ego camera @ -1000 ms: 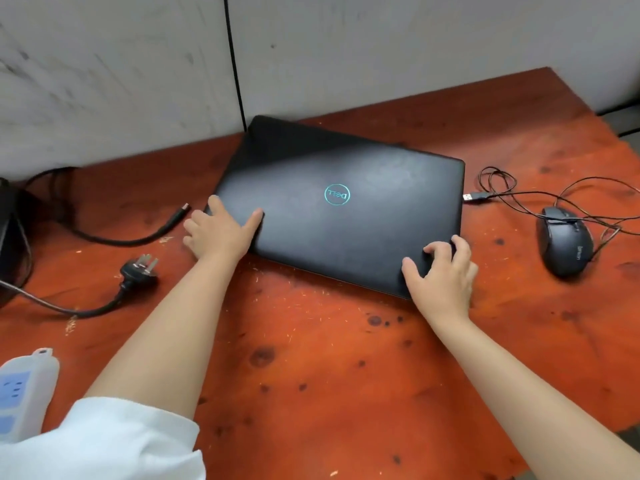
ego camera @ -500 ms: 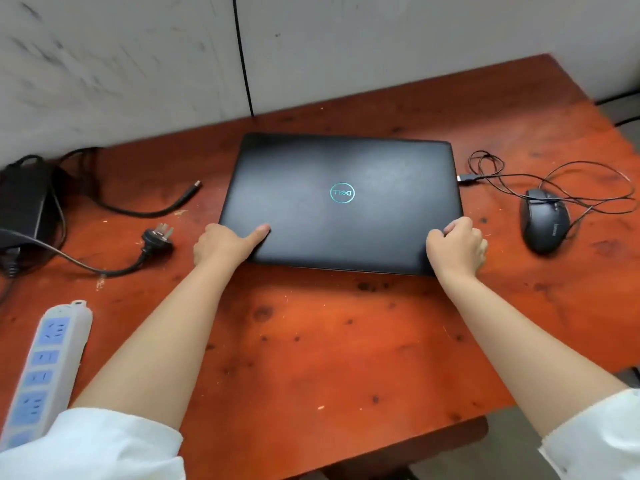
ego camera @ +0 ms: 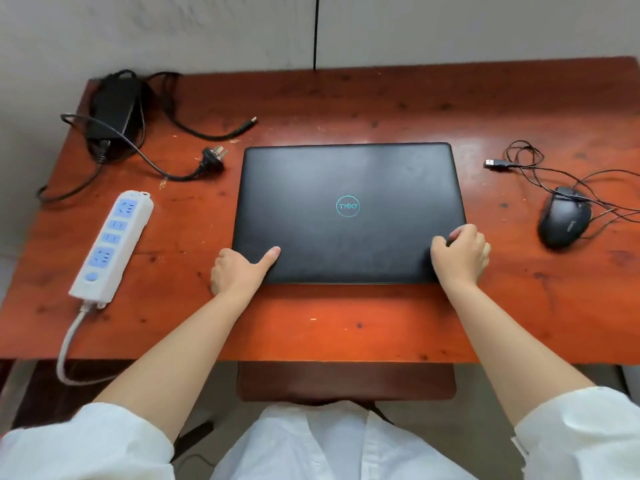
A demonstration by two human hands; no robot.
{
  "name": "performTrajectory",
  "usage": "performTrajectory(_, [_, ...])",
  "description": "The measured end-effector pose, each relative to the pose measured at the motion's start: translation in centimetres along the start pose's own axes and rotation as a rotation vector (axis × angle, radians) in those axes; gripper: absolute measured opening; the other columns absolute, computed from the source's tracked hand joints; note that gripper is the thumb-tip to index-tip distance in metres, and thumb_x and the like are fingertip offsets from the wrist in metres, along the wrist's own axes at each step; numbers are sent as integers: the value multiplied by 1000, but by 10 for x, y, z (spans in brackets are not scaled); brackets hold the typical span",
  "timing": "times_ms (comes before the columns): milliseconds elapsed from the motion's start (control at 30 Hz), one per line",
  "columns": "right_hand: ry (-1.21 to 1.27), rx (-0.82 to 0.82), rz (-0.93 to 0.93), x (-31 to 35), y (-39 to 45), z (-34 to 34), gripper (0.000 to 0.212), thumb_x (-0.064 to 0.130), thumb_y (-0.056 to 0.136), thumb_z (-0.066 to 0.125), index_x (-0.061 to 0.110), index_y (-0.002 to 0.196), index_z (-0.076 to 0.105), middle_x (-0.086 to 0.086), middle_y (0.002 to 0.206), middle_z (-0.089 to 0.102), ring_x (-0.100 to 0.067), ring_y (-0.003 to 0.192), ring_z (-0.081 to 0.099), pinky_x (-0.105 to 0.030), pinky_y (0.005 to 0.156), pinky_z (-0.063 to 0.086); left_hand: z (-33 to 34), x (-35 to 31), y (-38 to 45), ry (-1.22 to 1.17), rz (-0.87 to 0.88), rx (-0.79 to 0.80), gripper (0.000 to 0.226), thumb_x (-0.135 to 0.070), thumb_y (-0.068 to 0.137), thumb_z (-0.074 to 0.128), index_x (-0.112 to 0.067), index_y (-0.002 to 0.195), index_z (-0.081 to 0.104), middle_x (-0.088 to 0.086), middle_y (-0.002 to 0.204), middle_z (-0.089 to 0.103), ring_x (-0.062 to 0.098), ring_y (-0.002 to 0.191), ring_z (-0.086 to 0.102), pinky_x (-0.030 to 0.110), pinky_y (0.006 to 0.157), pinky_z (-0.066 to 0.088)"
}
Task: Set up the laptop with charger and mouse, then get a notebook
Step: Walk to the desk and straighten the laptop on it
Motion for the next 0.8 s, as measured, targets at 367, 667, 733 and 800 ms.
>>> performTrajectory(367, [31,-7,53,-6,-3,2,24,9,82,51,-1,104,54,-25,120,54,-39,116,43,-44,97,36,-6,0,5,47,40,-53,85,-65,71,61,7,113,49,25,118,59,42,110,56,45,92,45])
performTrajectory(667, [-35,65,78,0,-6,10,27,11,84,49,0,109,48,-23,125,49,-38,119,39,-46,99,35,-9,-8,15,159,69,-48,86,-68,74,55,7,116,48,25,121,57,41,112,55,45,93,44])
performTrajectory(733, [-42,84,50,-2,-6,10,34,14,86,52,0,116,45,-23,127,48,-39,121,39,-45,100,35,-10,-10,14,199,80,-56,85,-69,75,53,6,115,49,24,120,58,40,112,55,44,93,44])
performTrajectory(800, [-20,90,47,-3,-4,10,45,20,87,55,-2,124,41,-24,131,47,-39,124,38,-44,102,34,-9,-9,16,191,79,-48,84,-68,75,54,6,115,49,24,121,58,39,113,54,44,94,44])
Point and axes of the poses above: each hand's wrist, its own y-axis towards the middle knuckle, its own z-axis out of the palm, x = y × z, the point moved 9 cm from there along y, towards the middle knuckle
